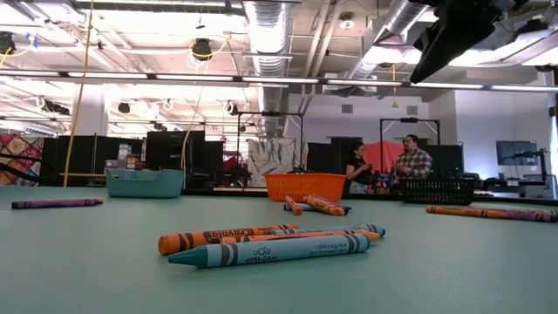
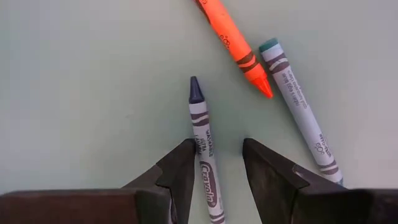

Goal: Sort crayons
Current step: Put the blue crayon into the blue bin

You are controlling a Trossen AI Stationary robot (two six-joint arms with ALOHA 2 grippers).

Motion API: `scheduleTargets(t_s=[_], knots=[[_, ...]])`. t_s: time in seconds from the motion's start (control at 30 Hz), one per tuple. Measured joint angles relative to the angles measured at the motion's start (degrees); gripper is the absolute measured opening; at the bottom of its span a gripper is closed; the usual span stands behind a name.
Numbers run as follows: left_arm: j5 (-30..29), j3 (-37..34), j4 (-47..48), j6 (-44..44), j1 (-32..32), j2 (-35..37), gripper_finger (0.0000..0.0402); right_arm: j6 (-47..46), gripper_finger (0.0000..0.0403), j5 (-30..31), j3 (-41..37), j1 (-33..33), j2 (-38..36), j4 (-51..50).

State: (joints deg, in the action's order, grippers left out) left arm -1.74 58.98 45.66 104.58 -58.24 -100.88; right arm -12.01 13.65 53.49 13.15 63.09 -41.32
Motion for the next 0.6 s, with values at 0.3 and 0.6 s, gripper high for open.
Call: scheduleTargets(t_s=[0.3,0.6], knots=[[0.38,-0.01,-0.85,-1.95,0.0,0.0,0.0033,-0.02,0.0133,0.0,0.0,0.0,0.0,0.04],[0.62,0.04,-1.38,-4.2,0.0,0.04,0.0004,-0.02,0.0133,-0.02,0.0,0.0,0.0,0.04]])
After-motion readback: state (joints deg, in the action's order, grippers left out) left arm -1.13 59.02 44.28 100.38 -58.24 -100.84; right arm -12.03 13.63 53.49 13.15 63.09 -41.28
